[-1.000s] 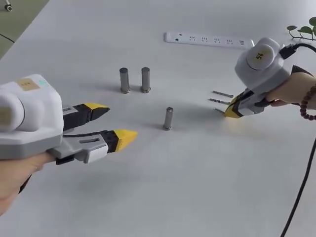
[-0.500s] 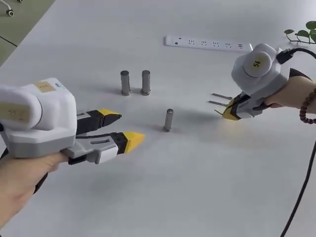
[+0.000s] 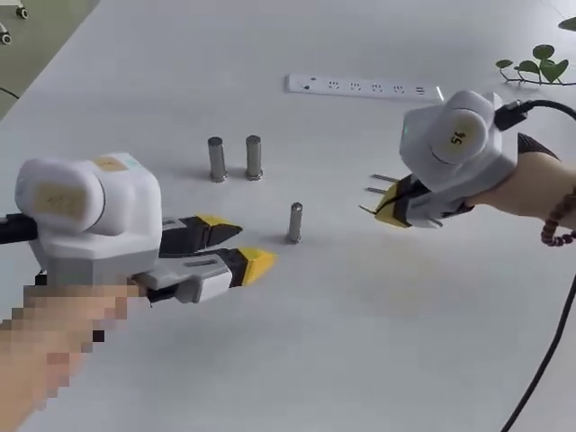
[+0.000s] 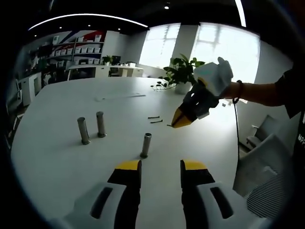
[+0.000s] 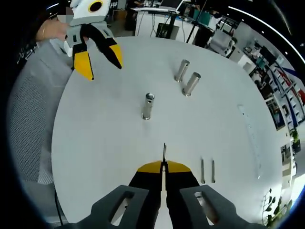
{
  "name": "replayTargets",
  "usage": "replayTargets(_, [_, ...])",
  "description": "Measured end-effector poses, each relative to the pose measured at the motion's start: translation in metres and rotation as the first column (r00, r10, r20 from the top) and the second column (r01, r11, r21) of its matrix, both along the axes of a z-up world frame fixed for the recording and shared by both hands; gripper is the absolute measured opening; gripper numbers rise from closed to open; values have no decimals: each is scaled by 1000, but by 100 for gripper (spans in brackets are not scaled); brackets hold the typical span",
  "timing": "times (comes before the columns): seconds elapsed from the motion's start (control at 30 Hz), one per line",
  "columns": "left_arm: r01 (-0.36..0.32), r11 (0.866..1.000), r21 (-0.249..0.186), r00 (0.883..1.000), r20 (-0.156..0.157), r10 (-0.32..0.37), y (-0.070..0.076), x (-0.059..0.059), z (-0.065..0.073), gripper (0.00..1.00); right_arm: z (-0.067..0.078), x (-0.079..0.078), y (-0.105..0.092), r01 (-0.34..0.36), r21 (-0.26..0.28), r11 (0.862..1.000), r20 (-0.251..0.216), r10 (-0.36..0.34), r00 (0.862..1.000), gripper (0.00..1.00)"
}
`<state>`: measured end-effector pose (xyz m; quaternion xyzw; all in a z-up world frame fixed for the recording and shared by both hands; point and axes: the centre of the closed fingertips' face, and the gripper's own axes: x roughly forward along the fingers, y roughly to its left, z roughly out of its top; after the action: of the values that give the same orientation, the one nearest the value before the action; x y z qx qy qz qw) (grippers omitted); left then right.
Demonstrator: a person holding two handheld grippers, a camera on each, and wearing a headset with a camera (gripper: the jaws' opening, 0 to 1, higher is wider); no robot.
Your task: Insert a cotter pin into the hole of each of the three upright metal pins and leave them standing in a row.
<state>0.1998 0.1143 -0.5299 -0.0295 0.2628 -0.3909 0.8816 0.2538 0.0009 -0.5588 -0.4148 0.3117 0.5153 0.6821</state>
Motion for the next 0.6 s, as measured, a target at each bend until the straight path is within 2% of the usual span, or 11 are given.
replayTargets(0.17, [0, 999, -32, 1000, -29, -1, -6, 0, 1, 29, 11, -18, 18, -80, 12, 997, 25, 80, 997, 0])
replayTargets(0.33, [-2, 997, -77, 998, -58, -3, -13, 1, 4, 27, 16, -30, 32, -137, 26, 990, 43, 136, 990, 0])
replayTargets(0.4, [-4, 995, -100, 997, -74, -3, -16, 2, 5, 26, 17, -32, 37, -160, 36, 986, 53, 158, 986, 0])
replayTargets(0.43, [-8, 992, -129, 996, -94, -4, -19, 2, 7, 25, 17, -33, 38, -166, 38, 985, 55, 163, 985, 0])
replayTargets(0.5, [-18, 986, -163, 994, -113, 0, -21, 4, 9, 24, 18, -35, 42, -180, 45, 983, 63, 177, 982, 0])
replayTargets(0.6, [-17, 983, -182, 992, -126, -7, -25, 4, 11, 23, 20, -38, 47, -193, 57, 980, 69, 189, 980, 0])
